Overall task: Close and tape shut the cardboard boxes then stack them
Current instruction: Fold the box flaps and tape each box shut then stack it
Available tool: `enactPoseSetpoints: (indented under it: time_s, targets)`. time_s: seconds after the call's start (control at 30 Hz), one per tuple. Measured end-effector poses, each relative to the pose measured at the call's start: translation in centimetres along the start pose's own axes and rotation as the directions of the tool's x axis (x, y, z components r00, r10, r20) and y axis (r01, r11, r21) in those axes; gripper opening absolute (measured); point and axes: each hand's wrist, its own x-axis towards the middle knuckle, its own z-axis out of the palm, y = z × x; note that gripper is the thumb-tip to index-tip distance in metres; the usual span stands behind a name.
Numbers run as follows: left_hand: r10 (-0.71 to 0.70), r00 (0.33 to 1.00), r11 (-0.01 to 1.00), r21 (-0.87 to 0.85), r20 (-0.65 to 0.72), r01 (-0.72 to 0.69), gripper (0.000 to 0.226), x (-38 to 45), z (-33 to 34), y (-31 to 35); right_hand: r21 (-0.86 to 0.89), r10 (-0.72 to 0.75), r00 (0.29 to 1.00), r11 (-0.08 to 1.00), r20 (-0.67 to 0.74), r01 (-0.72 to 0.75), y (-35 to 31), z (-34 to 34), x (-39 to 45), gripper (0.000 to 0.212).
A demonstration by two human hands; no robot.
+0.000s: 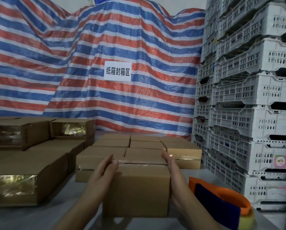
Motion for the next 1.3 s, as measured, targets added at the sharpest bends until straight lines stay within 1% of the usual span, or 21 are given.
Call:
enactPoseSetpoints:
  time_s: [0.07, 0.1, 0.13, 0.2, 0.3, 0.33, 0.4, 0.43, 0.47, 0.53, 0.57, 0.6, 0.67, 0.7, 0.77, 0.83, 0.9, 1.0, 1.1, 1.2, 1.3]
  targets:
    - [-0.068, 0.996, 0.994, -0.077, 0.056, 0.072, 0.067, -0.7, -0.1, -0.4, -0.054, -0.042, 0.999, 0.998, -0.01, 0.041, 0.4, 0.0, -0.6, 0.067]
    - [-0.103, 0.991, 0.99, -0.089, 0.084, 0.111, 0.073, -1.2, 0.0, -0.7, -0.08, -0.063, 0.998, 0.995, -0.032, 0.06, 0.8, 0.0, -0.7, 0.067]
    - [-0.121, 0.988, 0.988, -0.08, 0.091, 0.129, 0.076, -1.6, 0.0, -1.0, -0.1, -0.085, 0.995, 0.992, -0.055, 0.079, 1.1, 0.0, -1.1, 0.06]
    - [-0.132, 0.989, 0.991, -0.027, 0.067, 0.134, 0.078, -2.0, 0.0, -1.4, -0.148, -0.093, 0.993, 0.986, -0.066, 0.082, 1.5, 0.1, -1.5, 0.054]
    - [-0.153, 0.986, 0.988, 0.018, 0.059, 0.152, 0.068, -2.4, -0.1, -1.3, -0.229, -0.114, 0.992, 0.966, 0.047, 0.122, 2.4, -0.9, -2.4, 0.062]
    - [-0.146, 0.988, 0.989, 0.014, 0.053, 0.145, 0.063, -2.5, -0.1, -1.2, -0.266, -0.085, 0.995, 0.959, 0.057, 0.097, 2.6, -1.1, -2.7, 0.066]
    - [-0.126, 0.992, 0.992, 0.01, 0.03, 0.125, 0.055, -3.0, 0.0, -1.0, -0.429, -0.011, 1.0, 0.903, 0.006, 0.012, 2.8, -1.0, -3.4, 0.085]
    - [-0.127, 0.992, 0.992, 0.001, 0.023, 0.127, 0.053, -3.2, 0.0, -1.0, -0.509, -0.028, 0.999, 0.859, 0.043, 0.046, 2.9, -1.1, -3.9, 0.094]
    - [-0.129, 0.991, 0.991, -0.02, 0.017, 0.129, 0.054, -3.4, 0.2, -0.8, -0.529, -0.063, 0.991, 0.84, 0.122, 0.118, 3.1, -1.5, -4.5, 0.1]
    - [-0.111, 0.994, 0.992, -0.067, -0.011, 0.11, 0.056, -3.6, 0.9, -0.1, -0.492, -0.124, 0.968, 0.843, 0.217, 0.218, 2.5, -2.4, -4.9, 0.113]
    - [-0.087, 0.995, 0.994, -0.061, -0.037, 0.085, 0.057, -3.4, 1.3, 0.7, -0.484, -0.146, 0.964, 0.842, 0.222, 0.239, 1.9, -2.8, -4.9, 0.108]
    - [-0.063, 0.997, 0.998, -0.03, -0.047, 0.062, 0.057, -3.0, 1.8, 1.8, -0.476, -0.165, 0.963, 0.843, 0.213, 0.25, 0.8, -3.0, -4.9, 0.094]
    - [-0.002, 1.0, 0.999, 0.042, -0.007, 0.002, 0.062, -1.8, 3.0, 4.3, -0.484, -0.222, 0.964, 0.833, 0.149, 0.267, -2.1, -3.4, -4.5, 0.065]
    - [0.051, 0.998, 0.997, 0.051, 0.023, -0.052, 0.066, -1.0, 3.7, 5.6, -0.502, -0.287, 0.951, 0.81, 0.113, 0.304, -3.8, -3.7, -4.1, 0.06]
    - [0.152, 0.986, 0.988, -0.001, 0.063, -0.153, 0.072, 1.0, 5.4, 8.0, -0.528, -0.404, 0.913, 0.763, 0.061, 0.373, -7.5, -4.7, -3.2, 0.059]
    - [0.199, 0.973, 0.98, -0.053, 0.115, -0.194, 0.068, 2.6, 7.7, 10.2, -0.524, -0.441, 0.897, 0.76, 0.021, 0.385, -11.0, -6.2, -1.8, 0.047]
    - [0.247, 0.956, 0.969, -0.037, 0.155, -0.244, 0.066, 4.1, 10.3, 11.5, -0.513, -0.445, 0.895, 0.775, -0.028, 0.369, -13.8, -8.6, -0.1, 0.039]
    - [0.277, 0.935, 0.957, 0.029, 0.222, -0.29, 0.057, 6.1, 14.1, 11.7, -0.506, -0.358, 0.929, 0.82, -0.091, 0.267, -16.3, -12.4, 2.6, 0.05]
    - [0.259, 0.922, 0.926, 0.197, 0.287, -0.321, 0.043, 8.0, 17.8, 10.7, -0.506, -0.229, 0.965, 0.852, -0.13, 0.134, -16.1, -15.8, 5.7, 0.064]
    - [0.235, 0.935, 0.845, 0.42, 0.267, -0.332, 0.045, 9.7, 20.6, 9.3, -0.504, -0.049, 0.987, 0.863, -0.153, -0.035, -14.6, -18.2, 8.4, 0.065]
    - [0.189, 0.937, 0.748, 0.576, 0.292, -0.33, 0.045, 11.1, 22.0, 7.2, -0.483, 0.094, 0.983, 0.861, -0.159, -0.161, -12.5, -19.9, 10.4, 0.061]
